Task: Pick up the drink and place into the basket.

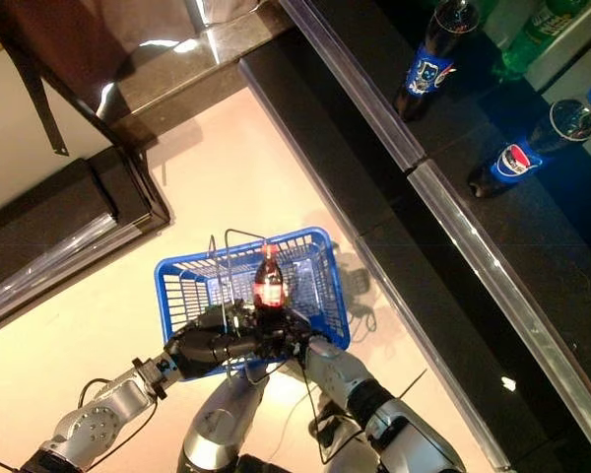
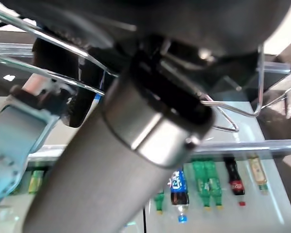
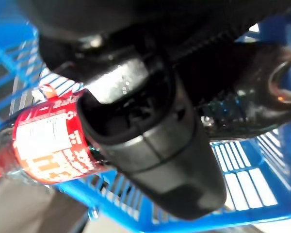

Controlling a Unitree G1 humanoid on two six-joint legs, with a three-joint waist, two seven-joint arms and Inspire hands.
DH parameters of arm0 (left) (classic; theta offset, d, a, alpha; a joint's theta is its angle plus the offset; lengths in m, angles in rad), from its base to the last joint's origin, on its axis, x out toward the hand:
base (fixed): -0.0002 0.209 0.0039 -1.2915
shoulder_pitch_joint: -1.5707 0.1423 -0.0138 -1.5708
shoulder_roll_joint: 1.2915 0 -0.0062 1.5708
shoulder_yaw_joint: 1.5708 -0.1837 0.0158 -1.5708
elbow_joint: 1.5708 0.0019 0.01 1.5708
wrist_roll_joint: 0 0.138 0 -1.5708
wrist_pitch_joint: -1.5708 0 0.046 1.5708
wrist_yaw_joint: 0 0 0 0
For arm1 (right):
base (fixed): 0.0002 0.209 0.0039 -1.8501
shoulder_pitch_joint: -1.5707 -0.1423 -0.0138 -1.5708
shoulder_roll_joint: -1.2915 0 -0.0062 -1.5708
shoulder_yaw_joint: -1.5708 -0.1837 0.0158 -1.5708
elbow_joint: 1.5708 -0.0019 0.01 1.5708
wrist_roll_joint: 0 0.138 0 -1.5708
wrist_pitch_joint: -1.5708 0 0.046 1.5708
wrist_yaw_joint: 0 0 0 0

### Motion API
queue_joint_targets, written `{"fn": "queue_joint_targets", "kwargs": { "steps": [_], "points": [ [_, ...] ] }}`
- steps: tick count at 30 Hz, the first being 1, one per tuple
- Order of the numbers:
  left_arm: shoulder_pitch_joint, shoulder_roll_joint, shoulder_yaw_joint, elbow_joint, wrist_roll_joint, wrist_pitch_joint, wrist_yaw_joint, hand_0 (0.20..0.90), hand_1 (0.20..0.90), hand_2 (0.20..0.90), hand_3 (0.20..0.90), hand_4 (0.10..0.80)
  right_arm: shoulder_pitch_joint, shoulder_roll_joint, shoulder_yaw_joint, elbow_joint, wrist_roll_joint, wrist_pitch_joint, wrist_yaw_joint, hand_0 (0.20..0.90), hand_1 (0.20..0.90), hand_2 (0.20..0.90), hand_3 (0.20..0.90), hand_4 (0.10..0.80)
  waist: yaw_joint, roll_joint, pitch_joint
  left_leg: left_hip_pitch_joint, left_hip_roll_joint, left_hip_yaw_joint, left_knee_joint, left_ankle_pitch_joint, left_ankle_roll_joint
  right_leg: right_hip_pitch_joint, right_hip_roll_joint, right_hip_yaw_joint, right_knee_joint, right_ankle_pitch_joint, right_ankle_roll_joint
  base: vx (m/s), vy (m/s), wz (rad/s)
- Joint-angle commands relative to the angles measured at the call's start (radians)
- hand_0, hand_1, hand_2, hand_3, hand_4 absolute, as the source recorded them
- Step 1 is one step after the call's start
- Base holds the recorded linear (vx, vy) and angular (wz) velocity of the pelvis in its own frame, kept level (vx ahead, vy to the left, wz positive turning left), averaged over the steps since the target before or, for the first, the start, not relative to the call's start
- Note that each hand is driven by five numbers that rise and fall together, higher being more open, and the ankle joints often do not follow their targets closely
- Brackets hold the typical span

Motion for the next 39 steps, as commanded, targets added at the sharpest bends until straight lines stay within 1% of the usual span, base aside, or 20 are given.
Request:
{"fn": "queue_joint_targets", "kwargs": {
  "steps": [1,3,4,6,9,11,13,14,17,24,26,27,28,29,30,31,32,36,39],
  "points": [
    [-0.138,-0.085,-0.062,-0.448,-0.17,-0.094,-0.302,0.3,0.3,0.3,0.2,0.1,-0.112,0.129,-0.021,-0.069,0.222,-0.063,0.092,0.3,0.3,0.3,0.2,0.1,-0.009,0.056,-0.048,-0.011,0.0,0.037,0.009,0.026,0.038,-0.019,-0.018,0.009,0.024,0.119,-0.041,0.01,0.034,0.0],
    [-0.145,-0.086,-0.072,-0.439,-0.165,-0.105,-0.308,0.3,0.3,0.3,0.2,0.1,-0.124,0.14,-0.047,-0.052,0.301,-0.061,0.087,0.3,0.3,0.3,0.2,0.1,-0.011,0.058,-0.047,-0.009,0.0,0.039,0.007,0.026,0.04,-0.021,-0.018,0.011,0.024,0.121,-0.04,0.005,0.016,0.0],
    [-0.15,-0.082,-0.077,-0.435,-0.168,-0.11,-0.31,0.3,0.3,0.3,0.2,0.1,-0.128,0.149,-0.063,-0.04,0.366,-0.074,0.077,0.3,0.3,0.3,0.2,0.1,-0.012,0.059,-0.046,-0.01,0.0,0.041,0.007,0.025,0.042,-0.025,-0.019,0.011,0.027,0.122,-0.039,0.0,0.0,0.0],
    [-0.16,-0.08,-0.079,-0.439,-0.171,-0.108,-0.303,0.3,0.3,0.3,0.2,0.1,-0.144,0.168,-0.101,-0.023,0.442,-0.087,0.062,0.3,0.3,0.3,0.2,0.1,-0.011,0.062,-0.044,-0.012,0.0,0.043,0.012,0.022,0.044,-0.028,-0.023,0.011,0.032,0.125,-0.038,0.0,0.0,0.0],
    [-0.167,-0.075,-0.082,-0.438,-0.177,-0.109,-0.301,0.3,0.3,0.3,0.2,0.1,-0.162,0.186,-0.125,-0.013,0.5,-0.104,0.033,0.3,0.3,0.3,0.2,0.1,-0.011,0.065,-0.043,-0.011,-0.001,0.044,0.015,0.02,0.045,-0.031,-0.025,0.012,0.038,0.127,-0.037,0.0,0.0,0.0],
    [-0.167,-0.074,-0.082,-0.438,-0.179,-0.109,-0.301,0.3,0.3,0.3,0.2,0.1,-0.164,0.187,-0.127,-0.014,0.506,-0.103,0.031,0.3,0.3,0.3,0.2,0.1,-0.011,0.065,-0.043,-0.012,-0.001,0.044,0.015,0.02,0.045,-0.032,-0.026,0.012,0.039,0.128,-0.037,0.0,0.0,0.0],
    [-0.167,-0.077,-0.084,-0.438,-0.178,-0.11,-0.299,0.3,0.3,0.3,0.2,0.1,-0.17,0.199,-0.13,-0.026,0.525,-0.114,0.006,0.3,0.3,0.3,0.2,0.1,-0.011,0.066,-0.042,-0.011,-0.001,0.044,0.017,0.019,0.045,-0.034,-0.027,0.013,0.041,0.129,-0.037,0.0,0.0,0.0],
    [-0.167,-0.08,-0.086,-0.437,-0.177,-0.113,-0.299,0.3,0.3,0.3,0.2,0.1,-0.171,0.219,-0.12,-0.049,0.542,-0.127,-0.027,0.3,0.3,0.3,0.2,0.1,-0.011,0.068,-0.038,-0.014,-0.002,0.046,0.019,0.019,0.047,-0.04,-0.028,0.016,0.044,0.132,-0.037,0.0,0.0,0.0],
    [-0.164,-0.082,-0.085,-0.439,-0.175,-0.112,-0.298,0.3,0.3,0.3,0.2,0.1,-0.172,0.226,-0.111,-0.064,0.543,-0.129,-0.05,0.3,0.3,0.3,0.2,0.1,-0.012,0.07,-0.036,-0.014,-0.001,0.047,0.019,0.02,0.048,-0.045,-0.03,0.016,0.049,0.134,-0.036,0.011,0.005,0.0],
    [-0.159,-0.083,-0.086,-0.431,-0.178,-0.106,-0.295,0.3,0.3,0.3,0.2,0.1,-0.182,0.22,-0.117,-0.052,0.561,-0.123,-0.071,0.3,0.3,0.3,0.2,0.1,-0.01,0.071,-0.034,-0.014,0.0,0.049,0.021,0.021,0.049,-0.05,-0.034,0.013,0.056,0.137,-0.035,0.014,0.003,0.0],
    [-0.162,-0.084,-0.089,-0.42,-0.176,-0.098,-0.297,0.3,0.3,0.3,0.2,0.1,-0.214,0.201,-0.15,-0.021,0.597,-0.107,-0.087,0.3,0.3,0.3,0.2,0.1,-0.005,0.073,-0.034,-0.016,-0.002,0.049,0.023,0.02,0.051,-0.053,-0.039,0.009,0.059,0.139,-0.036,0.039,-0.005,0.0],
    [-0.166,-0.082,-0.093,-0.415,-0.174,-0.1,-0.302,0.3,0.3,0.3,0.2,0.1,-0.228,0.197,-0.163,-0.007,0.617,-0.119,-0.091,0.333,0.333,0.333,0.238,0.138,-0.003,0.072,-0.032,-0.022,-0.003,0.051,0.031,0.017,0.053,-0.059,-0.043,0.009,0.067,0.139,-0.036,0.0,0.0,0.0],
    [-0.172,-0.079,-0.095,-0.413,-0.179,-0.099,-0.301,0.3,0.3,0.3,0.2,0.1,-0.24,0.191,-0.176,0.007,0.627,-0.119,-0.089,0.392,0.392,0.392,0.307,0.207,-0.003,0.072,-0.032,-0.022,-0.003,0.051,0.033,0.016,0.053,-0.062,-0.045,0.009,0.071,0.139,-0.036,0.0,0.0,0.0],
    [-0.174,-0.075,-0.094,-0.412,-0.184,-0.098,-0.302,0.3,0.3,0.3,0.2,0.1,-0.248,0.188,-0.184,0.015,0.632,-0.119,-0.098,0.5,0.5,0.5,0.433,0.333,-0.002,0.073,-0.032,-0.022,-0.003,0.052,0.034,0.015,0.054,-0.064,-0.045,0.01,0.074,0.139,-0.036,0.0,0.0,0.0],
    [-0.175,-0.076,-0.093,-0.411,-0.184,-0.095,-0.303,0.3,0.3,0.3,0.2,0.1,-0.256,0.186,-0.192,0.023,0.636,-0.117,-0.109,0.648,0.648,0.648,0.606,0.506,-0.002,0.073,-0.032,-0.022,-0.003,0.052,0.035,0.015,0.054,-0.064,-0.046,0.01,0.075,0.139,-0.036,0.0,0.0,0.0],
    [-0.176,-0.076,-0.094,-0.411,-0.186,-0.093,-0.3,0.3,0.3,0.3,0.2,0.1,-0.265,0.182,-0.2,0.034,0.638,-0.114,-0.107,0.9,0.9,0.9,0.9,0.8,-0.002,0.073,-0.033,-0.022,-0.002,0.053,0.035,0.014,0.054,-0.067,-0.047,0.011,0.077,0.139,-0.036,0.03,0.015,0.0],
    [-0.18,-0.078,-0.096,-0.413,-0.18,-0.089,-0.29,0.3,0.3,0.3,0.2,0.1,-0.277,0.177,-0.21,0.05,0.641,-0.106,-0.085,0.9,0.9,0.9,0.9,0.8,-0.001,0.074,-0.032,-0.022,-0.002,0.054,0.037,0.012,0.055,-0.07,-0.048,0.011,0.081,0.139,-0.035,0.0,0.0,0.0],
    [-0.188,-0.076,-0.096,-0.406,-0.18,-0.083,-0.288,0.3,0.3,0.3,0.2,0.1,-0.301,0.16,-0.235,0.067,0.655,-0.112,-0.1,0.9,0.9,0.9,0.9,0.8,-0.001,0.077,-0.026,-0.026,-0.002,0.054,0.041,0.012,0.057,-0.08,-0.053,0.013,0.091,0.14,-0.035,0.0,0.0,0.0],
    [-0.191,-0.073,-0.093,-0.414,-0.184,-0.082,-0.274,0.3,0.3,0.3,0.2,0.1,-0.336,0.14,-0.256,0.087,0.625,-0.11,-0.079,0.9,0.9,0.9,0.9,0.8,-0.002,0.079,-0.026,-0.031,-0.002,0.056,0.043,0.01,0.058,-0.09,-0.055,0.013,0.098,0.139,-0.036,0.0,0.0,0.0]
  ]
}}
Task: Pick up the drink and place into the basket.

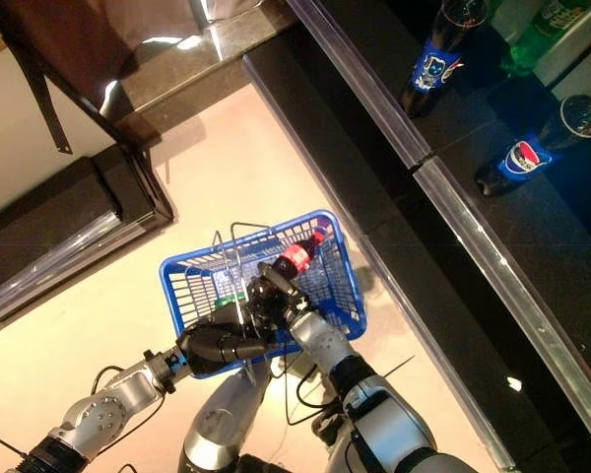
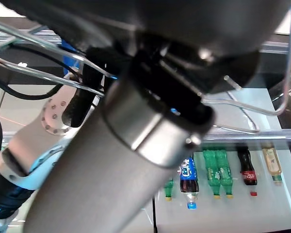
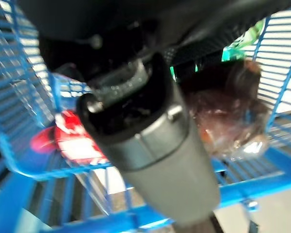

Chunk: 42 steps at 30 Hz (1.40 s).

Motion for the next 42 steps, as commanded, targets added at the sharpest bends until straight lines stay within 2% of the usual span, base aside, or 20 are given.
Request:
{"fn": "queue_joint_targets", "kwargs": {
  "steps": [1,12,19,25,30,32,36,42],
  "points": [
    [-0.121,-0.085,-0.019,-0.414,-0.148,-0.082,-0.257,0.3,0.3,0.3,0.2,0.1,-0.179,0.023,-0.022,-0.07,0.007,-0.012,0.077,0.9,0.9,0.9,0.9,0.8,-0.001,0.071,-0.026,0.004,0.009,0.057,0.023,0.008,0.056,-0.052,-0.036,0.013,0.058,0.148,-0.037,0.0,0.0,0.0],
    [-0.121,-0.081,-0.02,-0.412,-0.152,-0.089,-0.266,0.3,0.3,0.3,0.2,0.1,-0.178,-0.001,0.013,-0.058,-0.058,0.086,0.115,0.9,0.9,0.9,0.9,0.8,-0.004,0.07,-0.026,-0.01,0.009,0.06,0.026,0.006,0.062,-0.084,-0.04,0.019,0.073,0.15,-0.037,0.0,0.0,0.0],
    [-0.117,-0.078,-0.032,-0.397,-0.141,-0.11,-0.27,0.3,0.3,0.3,0.2,0.1,-0.157,-0.015,0.045,-0.077,-0.091,0.123,0.236,0.9,0.9,0.9,0.9,0.8,-0.006,0.063,-0.026,-0.019,0.015,0.065,0.032,0.006,0.062,-0.098,-0.042,0.016,0.084,0.15,-0.037,0.0,0.0,0.0],
    [-0.096,-0.071,-0.034,-0.383,-0.128,-0.124,-0.284,0.3,0.3,0.3,0.2,0.1,-0.106,-0.04,0.08,-0.147,-0.128,0.108,0.327,0.9,0.9,0.9,0.9,0.8,-0.014,0.055,-0.026,-0.019,0.022,0.068,0.025,0.008,0.06,-0.105,-0.041,0.015,0.084,0.151,-0.035,0.0,0.0,0.0],
    [-0.074,-0.075,-0.025,-0.369,-0.088,-0.161,-0.273,0.3,0.3,0.3,0.2,0.1,-0.061,-0.064,0.107,-0.246,-0.19,0.078,0.355,0.9,0.9,0.9,0.9,0.8,-0.028,0.044,-0.026,-0.014,0.03,0.077,0.018,0.009,0.059,-0.109,-0.034,0.021,0.081,0.15,-0.034,0.0,0.0,0.0],
    [-0.06,-0.068,-0.018,-0.355,-0.056,-0.197,-0.267,0.3,0.3,0.3,0.2,0.1,-0.017,-0.081,0.122,-0.319,-0.198,0.064,0.353,0.9,0.9,0.9,0.9,0.8,-0.04,0.037,-0.026,-0.011,0.037,0.083,0.013,0.008,0.057,-0.113,-0.032,0.025,0.083,0.151,-0.033,0.0,0.0,0.0],
    [-0.014,-0.073,0.018,-0.331,-0.063,-0.208,-0.25,0.3,0.3,0.3,0.2,0.1,0.114,-0.105,0.138,-0.461,-0.266,0.051,0.354,0.9,0.9,0.9,0.9,0.8,-0.069,0.014,-0.026,0.0,0.048,0.099,0.001,0.008,0.057,-0.112,-0.017,0.046,0.07,0.15,-0.03,-0.022,-0.024,-0.01],
    [0.036,-0.082,0.05,-0.301,-0.032,-0.241,-0.252,0.3,0.3,0.3,0.2,0.1,0.263,-0.15,0.101,-0.537,-0.319,0.043,0.391,0.9,0.9,0.9,0.9,0.8,-0.101,-0.007,-0.026,0.021,0.066,0.124,-0.015,0.006,0.056,-0.102,0.001,0.063,0.055,0.149,-0.032,-0.037,-0.036,-0.12]
  ]
}}
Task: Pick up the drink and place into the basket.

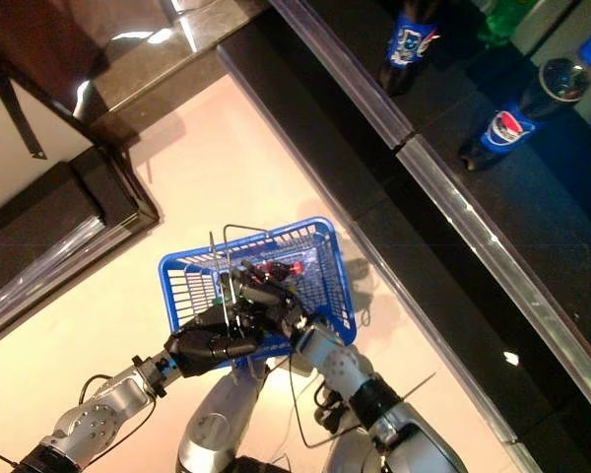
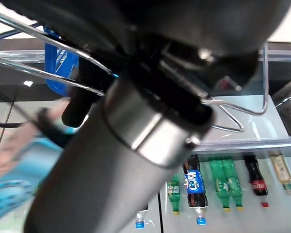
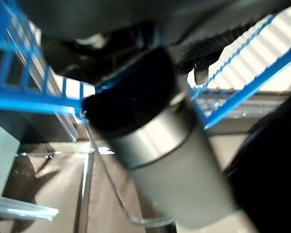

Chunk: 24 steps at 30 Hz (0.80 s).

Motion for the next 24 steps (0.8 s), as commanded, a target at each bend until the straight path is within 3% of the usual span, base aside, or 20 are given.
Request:
{"fn": "queue_joint_targets", "kwargs": {
  "steps": [1,10,21,24],
  "points": [
    [-0.015,-0.102,0.031,-0.331,-0.041,-0.15,-0.259,0.3,0.3,0.3,0.2,0.1,0.007,-0.01,-0.026,-0.114,-0.038,-0.026,0.11,0.9,0.9,0.9,0.9,0.8,-0.025,0.023,-0.026,0.072,0.038,0.053,-0.039,0.0,0.049,-0.029,-0.003,0.031,0.01,0.148,-0.027,-0.025,-0.046,-0.14],
    [0.045,-0.125,0.062,-0.201,0.018,-0.188,-0.122,0.3,0.3,0.3,0.2,0.1,0.159,-0.066,-0.086,-0.166,-0.055,-0.047,0.227,0.9,0.9,0.9,0.9,0.8,-0.07,-0.004,-0.068,0.121,0.061,0.077,-0.074,-0.003,0.041,0.002,0.033,0.055,-0.026,0.145,-0.03,-0.016,-0.049,-0.1],
    [0.154,-0.229,0.193,0.096,0.165,-0.278,0.168,0.3,0.3,0.3,0.2,0.1,0.363,-0.065,-0.132,-0.241,-0.114,-0.067,0.401,0.9,0.9,0.9,0.9,0.8,-0.135,-0.048,-0.192,0.216,0.1,0.131,-0.142,-0.001,0.019,0.09,0.072,0.105,-0.144,0.157,-0.025,0.033,-0.033,-0.19],
    [0.17,-0.251,0.22,0.229,0.31,-0.333,0.318,0.3,0.3,0.3,0.2,0.1,0.408,-0.052,-0.15,-0.211,-0.15,-0.066,0.38,0.9,0.9,0.9,0.9,0.8,-0.165,-0.064,-0.241,0.241,0.116,0.158,-0.165,0.006,0.005,0.118,0.077,0.13,-0.195,0.172,-0.019,0.061,-0.014,-0.23]
  ]
}}
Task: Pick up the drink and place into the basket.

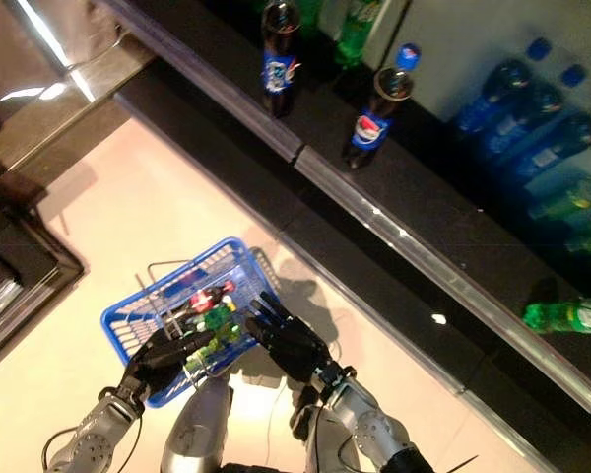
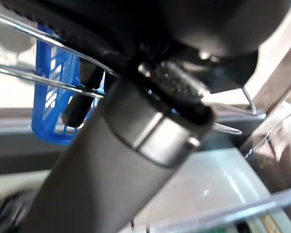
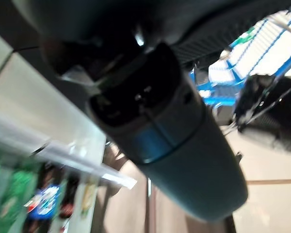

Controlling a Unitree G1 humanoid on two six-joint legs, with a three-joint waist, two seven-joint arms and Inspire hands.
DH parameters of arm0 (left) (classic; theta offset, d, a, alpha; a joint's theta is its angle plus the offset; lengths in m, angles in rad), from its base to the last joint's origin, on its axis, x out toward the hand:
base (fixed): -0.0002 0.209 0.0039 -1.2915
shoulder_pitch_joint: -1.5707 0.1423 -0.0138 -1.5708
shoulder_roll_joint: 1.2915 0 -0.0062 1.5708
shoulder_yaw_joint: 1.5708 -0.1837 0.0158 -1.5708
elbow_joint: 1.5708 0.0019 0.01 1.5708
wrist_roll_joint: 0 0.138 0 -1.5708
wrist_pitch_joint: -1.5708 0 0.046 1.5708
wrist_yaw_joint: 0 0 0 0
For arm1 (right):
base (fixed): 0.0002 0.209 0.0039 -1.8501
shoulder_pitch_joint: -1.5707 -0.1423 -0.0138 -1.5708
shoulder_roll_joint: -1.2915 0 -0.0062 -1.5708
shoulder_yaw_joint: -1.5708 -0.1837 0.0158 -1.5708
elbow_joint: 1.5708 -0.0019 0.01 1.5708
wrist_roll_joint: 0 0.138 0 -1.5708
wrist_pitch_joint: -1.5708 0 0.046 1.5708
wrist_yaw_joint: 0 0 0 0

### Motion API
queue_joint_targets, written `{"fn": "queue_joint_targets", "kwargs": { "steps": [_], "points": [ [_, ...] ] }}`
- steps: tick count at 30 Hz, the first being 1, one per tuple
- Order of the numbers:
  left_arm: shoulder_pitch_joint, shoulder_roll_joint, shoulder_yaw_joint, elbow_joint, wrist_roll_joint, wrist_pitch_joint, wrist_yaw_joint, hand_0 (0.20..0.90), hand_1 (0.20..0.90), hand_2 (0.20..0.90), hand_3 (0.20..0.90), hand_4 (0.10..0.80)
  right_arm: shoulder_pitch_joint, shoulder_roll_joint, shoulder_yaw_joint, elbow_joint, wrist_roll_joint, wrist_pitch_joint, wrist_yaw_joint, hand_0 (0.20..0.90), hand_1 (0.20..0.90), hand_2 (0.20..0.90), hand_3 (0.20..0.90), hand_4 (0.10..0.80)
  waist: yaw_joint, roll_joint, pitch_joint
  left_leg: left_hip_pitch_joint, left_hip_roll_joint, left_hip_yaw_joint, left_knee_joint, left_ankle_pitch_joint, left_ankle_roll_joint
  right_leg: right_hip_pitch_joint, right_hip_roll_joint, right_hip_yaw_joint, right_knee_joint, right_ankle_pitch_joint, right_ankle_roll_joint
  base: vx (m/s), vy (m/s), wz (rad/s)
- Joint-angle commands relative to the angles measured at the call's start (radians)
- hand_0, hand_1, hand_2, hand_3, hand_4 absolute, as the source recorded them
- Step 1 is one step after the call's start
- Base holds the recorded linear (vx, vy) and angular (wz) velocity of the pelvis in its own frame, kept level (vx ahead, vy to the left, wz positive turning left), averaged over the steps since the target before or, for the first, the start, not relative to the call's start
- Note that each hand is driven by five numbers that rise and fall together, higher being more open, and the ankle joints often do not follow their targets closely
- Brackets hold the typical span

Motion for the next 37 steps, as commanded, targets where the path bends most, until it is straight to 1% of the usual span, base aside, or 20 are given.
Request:
{"fn": "queue_joint_targets", "kwargs": {
  "steps": [1,3,5,9,12,15,16,17,18,20,22,25,27,31,33,37],
  "points": [
    [0.062,-0.047,-0.04,-0.106,0.163,-0.188,0.04,0.3,0.3,0.3,0.2,0.1,0.073,0.0,-0.013,-0.037,-0.043,-0.032,0.046,0.9,0.9,0.9,0.9,0.8,-0.034,0.035,-0.216,0.059,0.027,0.055,-0.046,-0.002,0.019,-0.008,-0.012,0.044,-0.043,0.104,0.01,0.065,0.005,-0.32],
    [0.067,-0.057,-0.022,-0.045,0.181,-0.173,0.111,0.3,0.3,0.3,0.2,0.1,0.098,0.003,-0.036,0.005,-0.082,-0.027,0.051,0.9,0.9,0.9,0.9,0.8,-0.054,0.031,-0.249,0.079,0.039,0.077,-0.066,0.003,0.01,0.009,-0.011,0.059,-0.078,0.117,0.016,0.081,0.023,-0.27],
    [0.066,-0.078,0.005,0.043,0.194,-0.164,0.149,0.3,0.3,0.3,0.2,0.1,0.124,0.011,-0.058,0.049,-0.126,-0.037,0.049,0.9,0.9,0.9,0.9,0.8,-0.075,0.025,-0.285,0.1,0.051,0.106,-0.087,0.007,0.001,0.029,-0.01,0.075,-0.115,0.131,0.024,0.083,0.025,-0.29],
    [0.064,-0.127,0.053,0.206,0.194,-0.157,0.168,0.3,0.3,0.3,0.2,0.1,0.144,0.036,-0.114,0.163,-0.188,-0.047,0.01,0.9,0.9,0.9,0.9,0.8,-0.101,0.022,-0.33,0.135,0.072,0.143,-0.117,0.009,-0.015,0.063,-0.015,0.09,-0.162,0.144,0.036,0.047,0.004,-0.31],
    [0.048,-0.144,0.083,0.323,0.228,-0.157,0.177,0.3,0.3,0.3,0.2,0.1,0.143,0.046,-0.15,0.283,-0.271,-0.082,-0.037,0.9,0.9,0.9,0.9,0.8,-0.114,0.022,-0.355,0.151,0.085,0.162,-0.135,0.01,-0.027,0.082,-0.02,0.091,-0.193,0.154,0.046,0.013,-0.015,-0.15],
    [0.03,-0.151,0.102,0.432,0.238,-0.151,0.172,0.3,0.3,0.3,0.2,0.1,0.127,0.043,-0.169,0.438,-0.38,-0.135,-0.079,0.9,0.9,0.9,0.9,0.8,-0.121,0.025,-0.374,0.16,0.094,0.18,-0.148,0.01,-0.036,0.098,-0.023,0.087,-0.221,0.162,0.052,0.001,-0.014,-0.13],
    [0.02,-0.151,0.114,0.501,0.252,-0.141,0.184,0.3,0.3,0.3,0.2,0.1,0.113,0.036,-0.175,0.543,-0.492,-0.169,-0.129,0.9,0.9,0.9,0.9,0.8,-0.123,0.028,-0.382,0.163,0.097,0.186,-0.153,0.01,-0.04,0.103,-0.025,0.085,-0.233,0.168,0.054,-0.009,-0.005,-0.15],
    [0.012,-0.153,0.122,0.559,0.261,-0.147,0.182,0.3,0.3,0.3,0.2,0.1,0.103,0.033,-0.17,0.623,-0.561,-0.208,-0.153,0.9,0.9,0.9,0.9,0.8,-0.122,0.031,-0.386,0.163,0.099,0.188,-0.154,0.008,-0.041,0.105,-0.026,0.085,-0.239,0.169,0.056,-0.008,-0.001,-0.16],
    [0.008,-0.153,0.126,0.573,0.266,-0.147,0.183,0.3,0.3,0.3,0.2,0.1,0.099,0.033,-0.168,0.643,-0.578,-0.213,-0.164,0.9,0.9,0.9,0.9,0.8,-0.122,0.032,-0.387,0.162,0.099,0.189,-0.154,0.007,-0.042,0.106,-0.027,0.084,-0.24,0.169,0.056,-0.01,0.004,-0.12],
    [-0.007,-0.149,0.137,0.638,0.267,-0.139,0.189,0.3,0.3,0.3,0.2,0.1,0.085,0.031,-0.165,0.742,-0.657,-0.218,-0.222,0.9,0.9,0.9,0.9,0.8,-0.122,0.037,-0.392,0.162,0.101,0.188,-0.154,0.003,-0.045,0.107,-0.029,0.083,-0.25,0.173,0.059,-0.008,0.006,-0.13],
    [-0.013,-0.152,0.146,0.672,0.266,-0.143,0.183,0.3,0.3,0.3,0.2,0.1,0.079,0.034,-0.169,0.797,-0.734,-0.242,-0.262,0.9,0.9,0.9,0.9,0.8,-0.124,0.041,-0.395,0.163,0.101,0.188,-0.154,-0.001,-0.045,0.107,-0.031,0.085,-0.255,0.174,0.06,-0.004,0.013,-0.18],
    [-0.02,-0.155,0.152,0.697,0.267,-0.139,0.178,0.3,0.3,0.3,0.2,0.1,0.076,0.039,-0.17,0.863,-0.822,-0.244,-0.312,0.9,0.9,0.9,0.9,0.8,-0.126,0.046,-0.398,0.165,0.1,0.19,-0.154,-0.009,-0.044,0.105,-0.035,0.088,-0.263,0.179,0.063,-0.012,0.018,-0.13],
    [-0.029,-0.158,0.15,0.696,0.266,-0.134,0.176,0.3,0.3,0.3,0.2,0.1,0.078,0.042,-0.175,0.897,-0.859,-0.261,-0.336,0.9,0.9,0.9,0.9,0.8,-0.127,0.05,-0.401,0.165,0.098,0.191,-0.154,-0.014,-0.042,0.105,-0.036,0.089,-0.266,0.181,0.064,-0.02,0.025,-0.09],
    [-0.037,-0.162,0.144,0.7,0.26,-0.128,0.173,0.3,0.3,0.3,0.2,0.1,0.077,0.048,-0.184,0.915,-0.86,-0.276,-0.378,0.9,0.9,0.9,0.9,0.8,-0.132,0.056,-0.407,0.166,0.095,0.191,-0.154,-0.019,-0.042,0.102,-0.037,0.093,-0.273,0.185,0.065,-0.005,0.006,-0.02],
    [-0.039,-0.163,0.143,0.702,0.263,-0.128,0.152,0.3,0.3,0.3,0.2,0.1,0.081,0.048,-0.192,0.923,-0.86,-0.28,-0.376,0.9,0.9,0.9,0.9,0.8,-0.135,0.057,-0.41,0.166,0.096,0.193,-0.154,-0.023,-0.042,0.102,-0.037,0.095,-0.276,0.186,0.066,-0.01,0.005,-0.02],
    [-0.039,-0.165,0.135,0.703,0.267,-0.124,0.142,0.3,0.3,0.3,0.2,0.1,0.082,0.054,-0.218,0.94,-0.802,-0.264,-0.362,0.9,0.9,0.9,0.9,0.8,-0.137,0.059,-0.417,0.169,0.098,0.195,-0.154,-0.026,-0.041,0.102,-0.035,0.096,-0.277,0.186,0.065,-0.005,0.004,-0.02]
  ]
}}
